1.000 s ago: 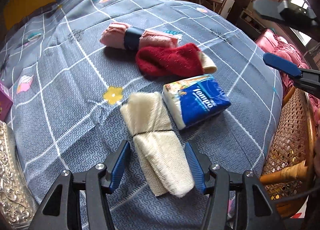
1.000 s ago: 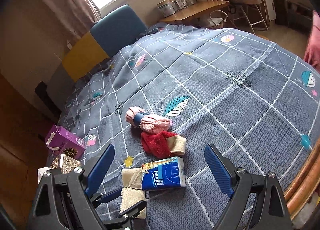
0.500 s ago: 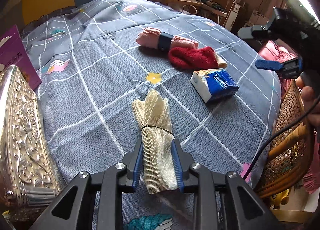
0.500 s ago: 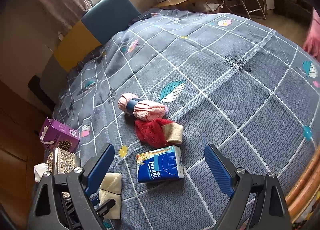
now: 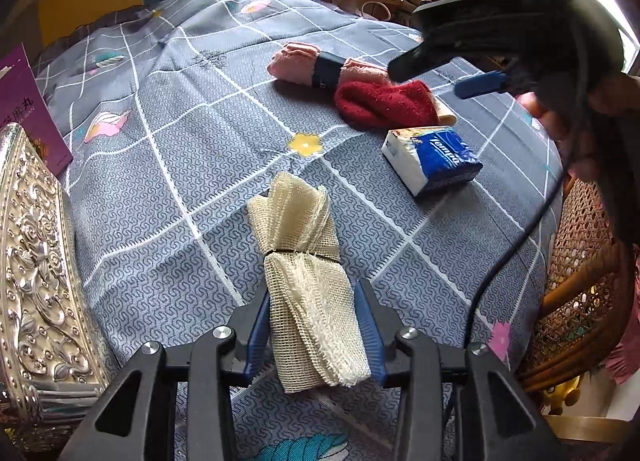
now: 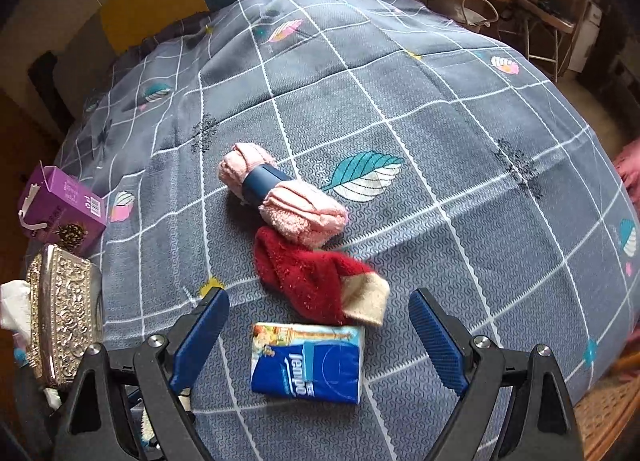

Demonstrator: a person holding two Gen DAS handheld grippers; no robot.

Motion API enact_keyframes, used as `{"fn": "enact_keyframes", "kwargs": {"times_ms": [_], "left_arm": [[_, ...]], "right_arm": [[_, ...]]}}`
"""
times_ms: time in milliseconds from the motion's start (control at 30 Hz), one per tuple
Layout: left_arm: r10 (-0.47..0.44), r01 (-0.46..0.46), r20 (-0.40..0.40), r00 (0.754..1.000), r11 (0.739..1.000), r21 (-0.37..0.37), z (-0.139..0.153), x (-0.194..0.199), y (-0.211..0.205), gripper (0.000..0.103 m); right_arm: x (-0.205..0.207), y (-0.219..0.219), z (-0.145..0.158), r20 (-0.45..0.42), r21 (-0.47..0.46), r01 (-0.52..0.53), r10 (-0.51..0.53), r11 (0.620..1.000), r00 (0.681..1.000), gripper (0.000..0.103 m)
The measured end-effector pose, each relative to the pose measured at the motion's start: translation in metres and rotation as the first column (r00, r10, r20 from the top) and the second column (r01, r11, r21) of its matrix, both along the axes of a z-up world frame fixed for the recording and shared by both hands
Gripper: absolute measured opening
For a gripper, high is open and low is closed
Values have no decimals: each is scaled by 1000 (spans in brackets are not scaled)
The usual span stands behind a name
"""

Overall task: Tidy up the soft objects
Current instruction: 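Grasp the beige mesh cloth with the left tool, then carry the beige mesh cloth to the gold tray with left tool while right tool grasps red sock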

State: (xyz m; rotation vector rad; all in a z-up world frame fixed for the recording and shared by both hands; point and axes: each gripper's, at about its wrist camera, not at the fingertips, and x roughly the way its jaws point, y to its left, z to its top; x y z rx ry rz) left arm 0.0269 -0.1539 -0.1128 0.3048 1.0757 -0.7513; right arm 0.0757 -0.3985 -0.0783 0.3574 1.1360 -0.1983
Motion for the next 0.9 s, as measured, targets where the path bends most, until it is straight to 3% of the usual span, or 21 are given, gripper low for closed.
{"fn": "enact_keyframes", "kwargs": {"times_ms": [133, 200, 333, 433, 567, 767, 900], "left_arm": [[7, -8, -30, 1000, 999, -47, -3, 5, 7, 40], [19, -23, -59, 998, 997, -76, -4, 8, 11, 40], [29, -41, -99, 995, 992, -120, -5, 13, 17, 40], [40, -55, -119, 992, 990, -132, -5, 15, 17, 40], [50, -63, -111, 993, 991, -116, -5, 17, 13, 38], [47, -52, -56, 997, 996, -78, 0, 10, 6, 27], [53, -57, -47, 998, 994, -97, 8, 6, 5, 17]], "right_arm": [[21, 3, -28, -80, -38, -60, 57, 997, 995, 89], [23, 6, -39, -102, -65, -62, 55, 996, 993, 61], [24, 13, -39, -75, -73, -99, 94, 992, 993, 41], [26, 12, -44, -102, -74, -103, 95, 992, 990, 52], [25, 7, -45, -101, -53, -88, 82, 995, 991, 53], [25, 8, -45, -99, -67, -94, 88, 993, 991, 53], [25, 12, -43, -94, -94, -109, 100, 990, 991, 50]]}}
